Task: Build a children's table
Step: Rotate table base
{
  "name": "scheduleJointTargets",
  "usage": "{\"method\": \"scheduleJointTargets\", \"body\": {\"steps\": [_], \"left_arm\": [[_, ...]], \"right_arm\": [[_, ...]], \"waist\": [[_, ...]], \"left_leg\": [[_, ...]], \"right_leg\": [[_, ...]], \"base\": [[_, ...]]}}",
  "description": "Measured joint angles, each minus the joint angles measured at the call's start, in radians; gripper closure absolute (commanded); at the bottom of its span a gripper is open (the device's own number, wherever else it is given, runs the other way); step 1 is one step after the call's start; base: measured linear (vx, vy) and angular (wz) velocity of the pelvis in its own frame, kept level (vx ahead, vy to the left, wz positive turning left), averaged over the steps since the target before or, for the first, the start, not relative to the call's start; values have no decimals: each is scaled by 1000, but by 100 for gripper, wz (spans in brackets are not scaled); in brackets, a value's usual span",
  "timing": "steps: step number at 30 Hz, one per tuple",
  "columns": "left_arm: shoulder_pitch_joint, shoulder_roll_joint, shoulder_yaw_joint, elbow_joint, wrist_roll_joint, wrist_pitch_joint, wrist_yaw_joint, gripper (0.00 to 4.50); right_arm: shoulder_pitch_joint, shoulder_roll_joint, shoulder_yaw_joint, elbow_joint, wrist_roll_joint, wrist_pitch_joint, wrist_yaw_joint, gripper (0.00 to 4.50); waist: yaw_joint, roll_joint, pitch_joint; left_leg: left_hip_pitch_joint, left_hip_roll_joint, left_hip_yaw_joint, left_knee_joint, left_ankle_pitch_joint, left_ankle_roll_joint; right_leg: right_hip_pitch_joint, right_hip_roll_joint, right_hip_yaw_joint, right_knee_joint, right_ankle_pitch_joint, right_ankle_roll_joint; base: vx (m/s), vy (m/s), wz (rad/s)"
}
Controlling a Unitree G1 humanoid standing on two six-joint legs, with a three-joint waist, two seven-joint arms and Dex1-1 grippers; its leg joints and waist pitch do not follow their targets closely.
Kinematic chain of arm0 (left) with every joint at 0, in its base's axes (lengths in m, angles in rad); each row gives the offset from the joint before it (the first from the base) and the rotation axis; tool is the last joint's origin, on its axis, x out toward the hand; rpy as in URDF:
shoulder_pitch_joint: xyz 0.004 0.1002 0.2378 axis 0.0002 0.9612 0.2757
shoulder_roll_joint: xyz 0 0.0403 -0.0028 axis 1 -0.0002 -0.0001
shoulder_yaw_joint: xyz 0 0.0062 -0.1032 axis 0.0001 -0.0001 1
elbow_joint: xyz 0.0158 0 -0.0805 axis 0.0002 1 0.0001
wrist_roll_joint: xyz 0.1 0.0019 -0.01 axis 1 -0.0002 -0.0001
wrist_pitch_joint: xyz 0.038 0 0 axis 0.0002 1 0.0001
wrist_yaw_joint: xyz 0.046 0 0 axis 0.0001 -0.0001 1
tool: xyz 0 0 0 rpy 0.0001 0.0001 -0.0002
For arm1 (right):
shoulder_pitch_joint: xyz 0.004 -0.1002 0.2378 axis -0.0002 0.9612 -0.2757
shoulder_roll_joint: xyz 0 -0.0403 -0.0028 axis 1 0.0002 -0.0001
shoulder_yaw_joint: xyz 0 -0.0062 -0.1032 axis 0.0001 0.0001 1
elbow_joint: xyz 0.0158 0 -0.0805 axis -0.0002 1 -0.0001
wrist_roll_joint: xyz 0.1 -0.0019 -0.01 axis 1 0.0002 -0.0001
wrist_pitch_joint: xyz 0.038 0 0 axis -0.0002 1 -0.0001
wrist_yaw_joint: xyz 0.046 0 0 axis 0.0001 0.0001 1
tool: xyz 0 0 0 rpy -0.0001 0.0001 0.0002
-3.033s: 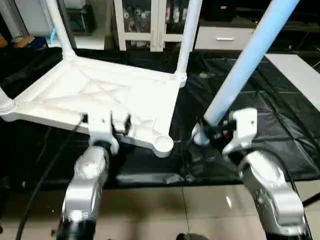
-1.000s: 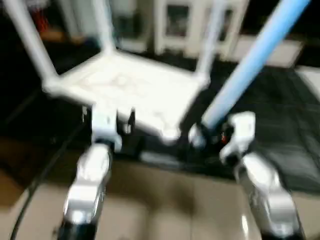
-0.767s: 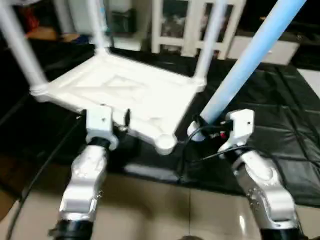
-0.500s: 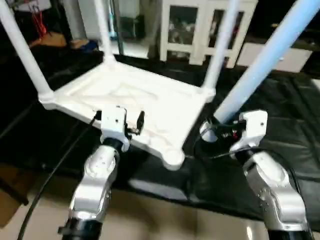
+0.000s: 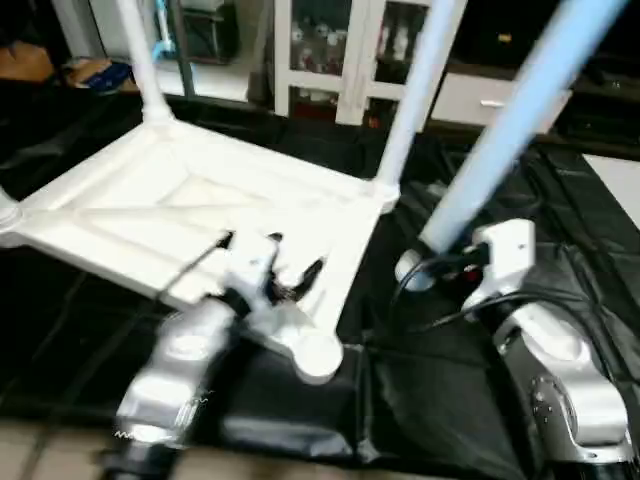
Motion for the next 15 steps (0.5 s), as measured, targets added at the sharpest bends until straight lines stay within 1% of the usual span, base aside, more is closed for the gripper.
{"method": "scheduleJointTargets", "body": {"steps": [1,2,3,4,6,8,9,11,14,15], "left_arm": [[-9,32,-1,14,-2,3,-48,14],[-13,50,2,21,-2,6,-76,14],[-27,75,2,37,-8,17,-122,14],[-41,91,-2,47,-15,23,-158,14],[-97,165,-30,84,-22,29,-263,14],[-133,202,-33,109,-18,26,-309,14],[-157,218,-46,130,-10,22,-335,14],[-182,239,-78,156,6,19,-378,14],[-208,241,-113,206,22,18,-428,14],[-222,238,-125,232,33,15,-447,14]], "right_arm": [[-6,-10,-2,2,5,1,7,265],[-14,-16,-4,2,6,2,13,265],[-25,-22,-5,3,9,2,23,265],[-30,-23,-6,3,15,2,31,265],[-40,-27,-6,13,37,7,58,265],[-42,-38,-8,21,45,16,78,265],[-42,-51,-8,23,47,21,96,265],[-41,-69,-8,23,58,27,132,265],[-22,-97,-2,18,80,36,181,265],[-14,-105,1,15,81,36,195,265]], "waist": [[3,-1,2],[4,-2,5],[7,-3,13],[9,-4,17],[16,-6,20],[20,-5,21],[23,-3,22],[26,-3,22],[29,-3,22],[31,-1,22]], "left_leg": [[2,4,10,0,3,1],[7,10,24,0,2,-3],[14,13,35,-1,2,-3],[17,16,41,-1,2,-3],[17,21,50,-1,2,-4],[16,21,54,-1,4,-5],[16,21,56,0,6,-4],[16,21,59,-1,8,-1],[14,21,60,-2,12,0],[12,21,60,-3,12,0]], "right_leg": [[2,-3,-2,1,1,-1],[5,-7,-2,2,1,-2],[12,-10,-2,2,1,-2],[14,-11,-1,2,1,-2],[13,-11,0,-1,0,1],[14,-12,4,-1,5,-4],[14,-12,7,-2,9,-4],[12,-11,11,-2,13,-1],[9,-11,13,-2,13,0],[7,-10,13,-2,13,0]], "base": [[-55,22,7],[-65,16,8],[-74,22,11],[-74,22,11],[-66,18,6],[-26,9,0],[0,0,0],[0,0,0],[0,0,0],[0,0,0]]}}
